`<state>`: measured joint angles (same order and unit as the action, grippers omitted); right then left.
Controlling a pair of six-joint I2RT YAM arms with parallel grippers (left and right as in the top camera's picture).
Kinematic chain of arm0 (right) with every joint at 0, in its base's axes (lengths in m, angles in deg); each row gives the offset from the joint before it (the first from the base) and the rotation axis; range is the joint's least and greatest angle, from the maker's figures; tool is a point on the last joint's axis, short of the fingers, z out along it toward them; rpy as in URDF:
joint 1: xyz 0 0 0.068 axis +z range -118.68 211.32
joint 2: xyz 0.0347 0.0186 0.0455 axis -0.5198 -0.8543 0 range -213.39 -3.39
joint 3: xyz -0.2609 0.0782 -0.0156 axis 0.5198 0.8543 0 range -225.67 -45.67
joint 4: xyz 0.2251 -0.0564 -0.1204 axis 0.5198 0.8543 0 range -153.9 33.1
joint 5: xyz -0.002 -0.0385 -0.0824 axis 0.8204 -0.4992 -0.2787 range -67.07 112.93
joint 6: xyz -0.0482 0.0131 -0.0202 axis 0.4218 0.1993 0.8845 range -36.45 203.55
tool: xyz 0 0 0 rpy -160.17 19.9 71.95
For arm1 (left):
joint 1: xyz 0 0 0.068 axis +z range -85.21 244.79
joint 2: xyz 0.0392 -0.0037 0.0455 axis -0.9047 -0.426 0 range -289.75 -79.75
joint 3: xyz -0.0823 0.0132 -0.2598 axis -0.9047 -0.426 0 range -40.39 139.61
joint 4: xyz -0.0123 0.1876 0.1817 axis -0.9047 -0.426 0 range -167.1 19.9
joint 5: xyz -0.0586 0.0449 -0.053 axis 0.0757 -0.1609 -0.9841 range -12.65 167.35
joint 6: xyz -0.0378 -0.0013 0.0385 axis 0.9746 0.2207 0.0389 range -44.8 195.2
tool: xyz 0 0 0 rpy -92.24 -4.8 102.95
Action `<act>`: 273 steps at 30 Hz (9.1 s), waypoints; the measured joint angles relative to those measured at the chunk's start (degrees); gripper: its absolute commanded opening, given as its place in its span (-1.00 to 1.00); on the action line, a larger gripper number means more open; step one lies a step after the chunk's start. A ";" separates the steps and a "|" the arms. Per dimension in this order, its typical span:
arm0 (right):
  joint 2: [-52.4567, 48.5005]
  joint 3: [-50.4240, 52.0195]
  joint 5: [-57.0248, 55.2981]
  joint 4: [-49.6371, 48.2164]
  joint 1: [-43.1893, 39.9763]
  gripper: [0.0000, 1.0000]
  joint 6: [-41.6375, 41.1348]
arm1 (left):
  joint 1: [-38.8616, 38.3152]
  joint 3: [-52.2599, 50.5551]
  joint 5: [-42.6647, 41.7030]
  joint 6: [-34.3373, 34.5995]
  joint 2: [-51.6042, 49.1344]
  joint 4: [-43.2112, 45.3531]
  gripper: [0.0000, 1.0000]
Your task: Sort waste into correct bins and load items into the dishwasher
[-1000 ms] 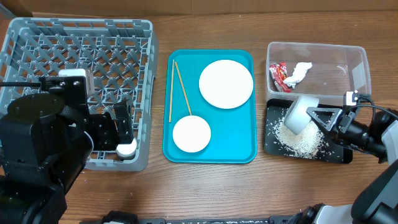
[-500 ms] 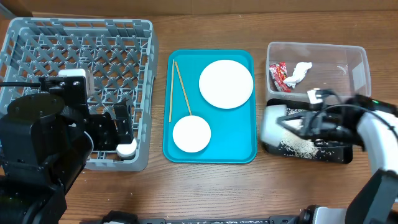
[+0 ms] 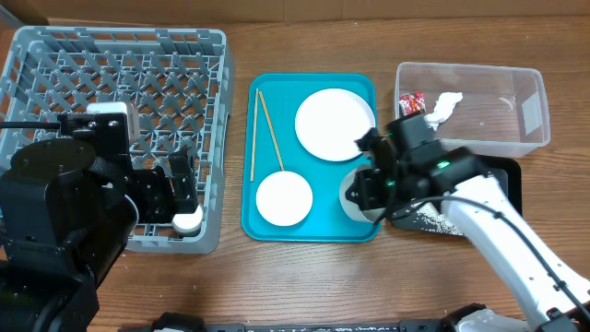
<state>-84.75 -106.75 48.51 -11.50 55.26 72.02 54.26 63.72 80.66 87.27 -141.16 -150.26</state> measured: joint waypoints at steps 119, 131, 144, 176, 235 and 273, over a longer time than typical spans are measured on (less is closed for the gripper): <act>80.52 60.02 -25.62 -47.30 -29.90 1.00 13.03 | 0.00 -0.04 0.00 0.00 0.00 0.00 1.00; 80.52 60.02 -25.62 -47.28 -29.92 1.00 13.03 | -3.06 -1.18 -11.80 9.64 -4.87 8.17 1.00; 80.52 60.02 -25.59 -47.28 -29.90 1.00 13.03 | -20.79 -6.49 -8.92 11.61 -45.53 13.60 0.60; 80.52 60.02 -25.62 -47.28 -29.90 1.00 13.05 | -8.96 -6.47 -3.67 19.06 -63.04 27.74 -0.25; 80.52 60.02 -25.59 -47.28 -29.90 1.00 13.03 | 9.77 3.91 -0.15 -14.05 -53.57 9.22 -0.91; 80.52 60.02 -25.62 -47.28 -29.92 1.00 13.03 | -4.70 1.60 -2.49 -2.93 -62.31 19.08 0.05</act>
<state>-4.23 -46.73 22.89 -58.78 25.34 85.04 49.56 65.32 78.17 84.34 -203.47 -131.18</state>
